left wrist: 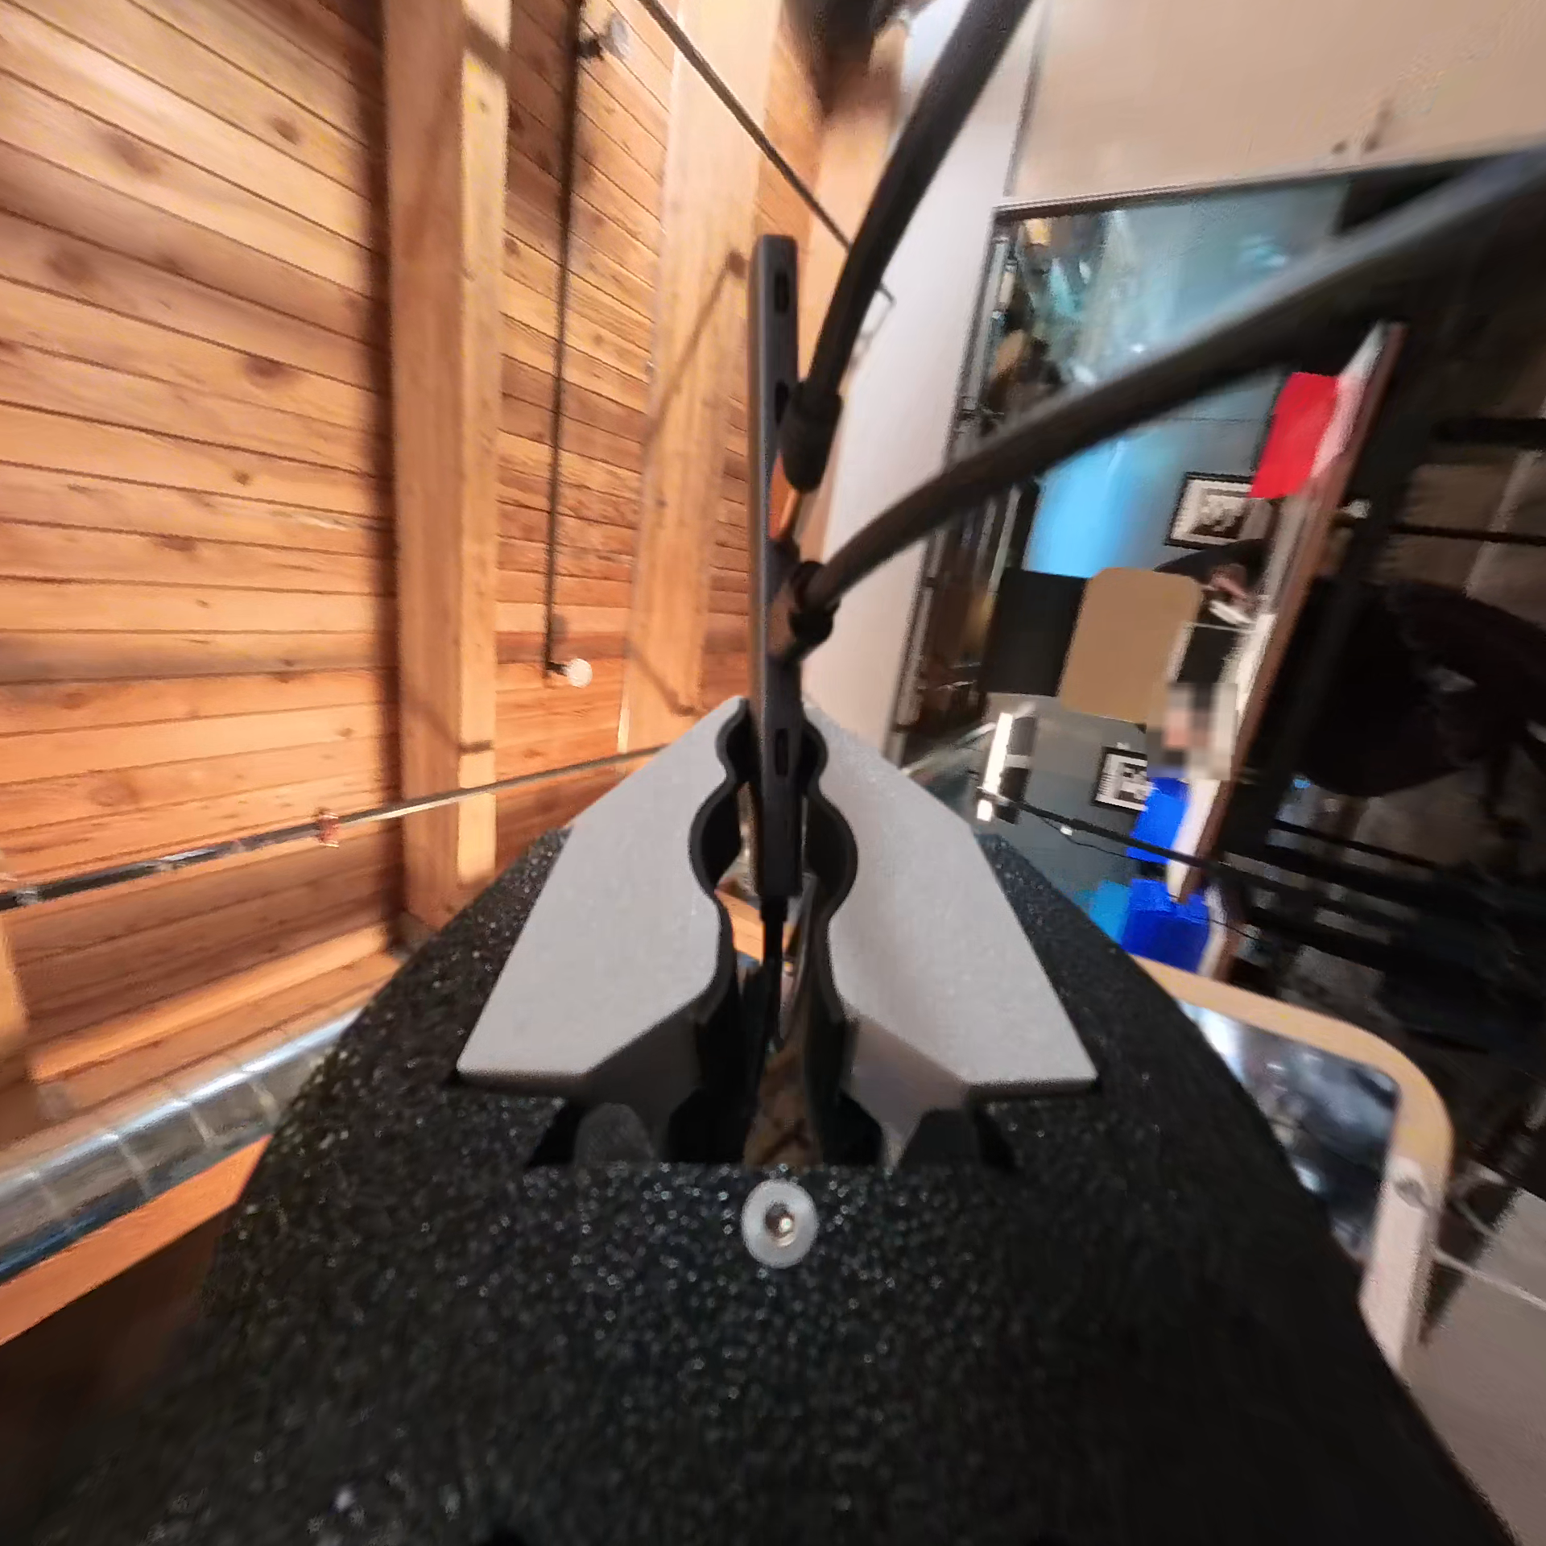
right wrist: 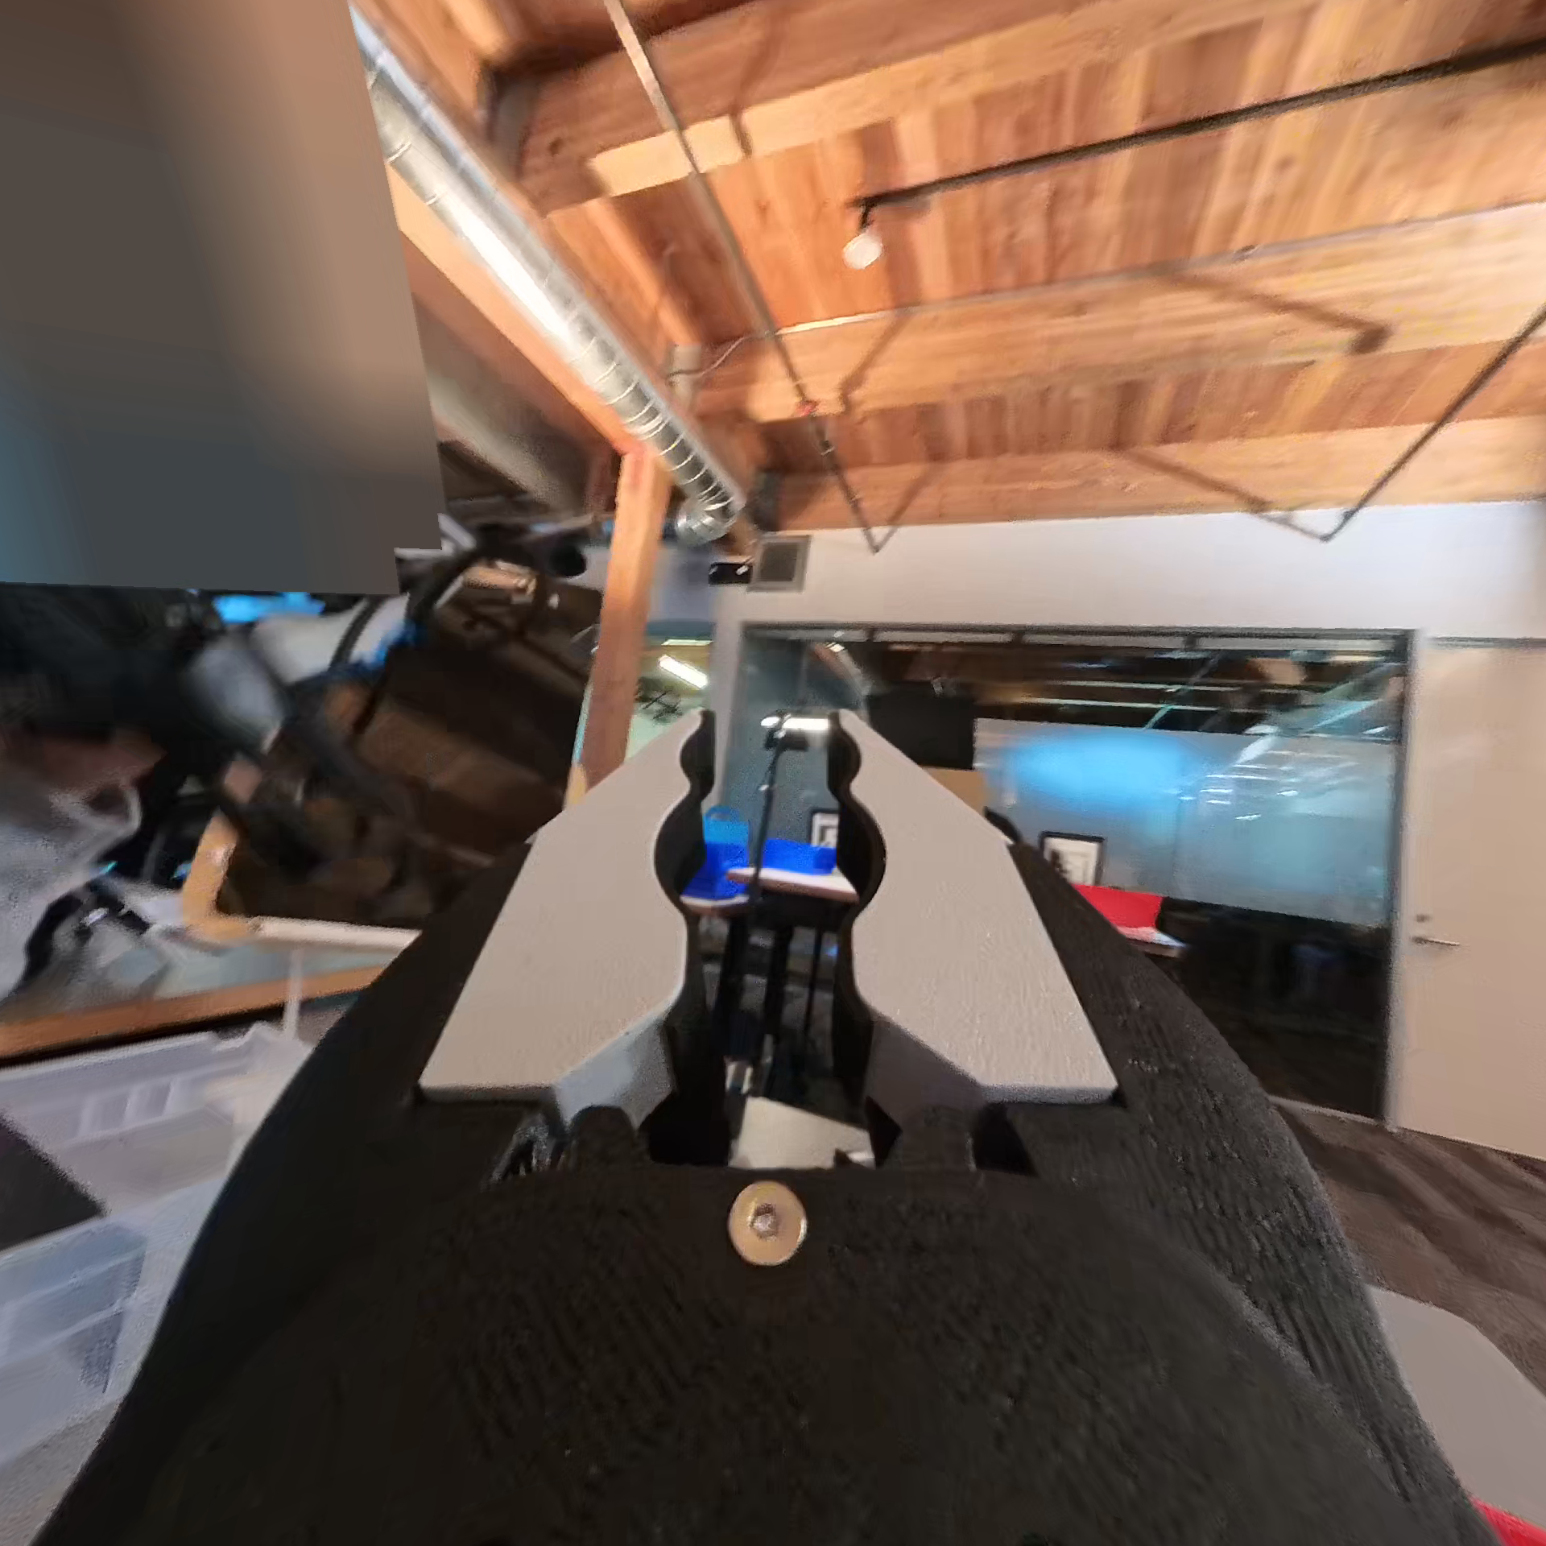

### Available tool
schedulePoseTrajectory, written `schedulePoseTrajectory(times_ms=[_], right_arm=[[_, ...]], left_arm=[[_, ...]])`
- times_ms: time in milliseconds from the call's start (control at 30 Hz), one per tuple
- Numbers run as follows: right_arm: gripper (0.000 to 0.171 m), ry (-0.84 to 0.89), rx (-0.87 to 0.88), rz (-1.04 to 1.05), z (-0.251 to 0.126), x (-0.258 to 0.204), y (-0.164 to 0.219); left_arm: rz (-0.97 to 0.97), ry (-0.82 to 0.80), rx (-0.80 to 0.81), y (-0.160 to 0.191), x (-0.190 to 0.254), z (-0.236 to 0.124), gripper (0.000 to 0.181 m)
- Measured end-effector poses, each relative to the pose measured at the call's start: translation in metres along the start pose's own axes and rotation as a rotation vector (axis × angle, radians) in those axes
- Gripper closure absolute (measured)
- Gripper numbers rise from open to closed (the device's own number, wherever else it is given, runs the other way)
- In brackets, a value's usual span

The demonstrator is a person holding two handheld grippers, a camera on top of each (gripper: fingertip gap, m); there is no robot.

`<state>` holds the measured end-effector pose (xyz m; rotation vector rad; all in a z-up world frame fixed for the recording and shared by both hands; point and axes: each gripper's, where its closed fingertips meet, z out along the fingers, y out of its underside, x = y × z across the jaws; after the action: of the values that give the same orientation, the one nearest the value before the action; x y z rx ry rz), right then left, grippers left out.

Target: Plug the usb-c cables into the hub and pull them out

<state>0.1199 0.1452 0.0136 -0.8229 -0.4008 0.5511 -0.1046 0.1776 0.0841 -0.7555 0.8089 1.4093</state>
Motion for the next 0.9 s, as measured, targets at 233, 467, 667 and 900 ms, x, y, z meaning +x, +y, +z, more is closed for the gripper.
schedulePoseTrajectory(times_ms=[233, 467, 667, 900], right_arm=[[0.131, -0.302, -0.261, 0.497, 0.016, -0.033, 0.047], [0.136, -0.496, -0.439, 0.93, 0.015, -0.069, 0.094], [0.162, -0.575, -0.499, 0.833, 0.006, -0.077, 0.109], [0.163, -0.778, -0.643, 0.243, -0.02, -0.1, 0.139]], left_arm=[[0.074, -0.107, 0.11, -0.065, 0.06, -0.046, 0.175], [0.074, -0.023, 0.126, -0.084, 0.108, -0.071, 0.175], [-0.198, 0.377, 0.173, -0.087, 0.16, -0.091, 0.162], [-0.745, 0.962, 0.307, -0.11, 0.172, -0.139, 0.128]])
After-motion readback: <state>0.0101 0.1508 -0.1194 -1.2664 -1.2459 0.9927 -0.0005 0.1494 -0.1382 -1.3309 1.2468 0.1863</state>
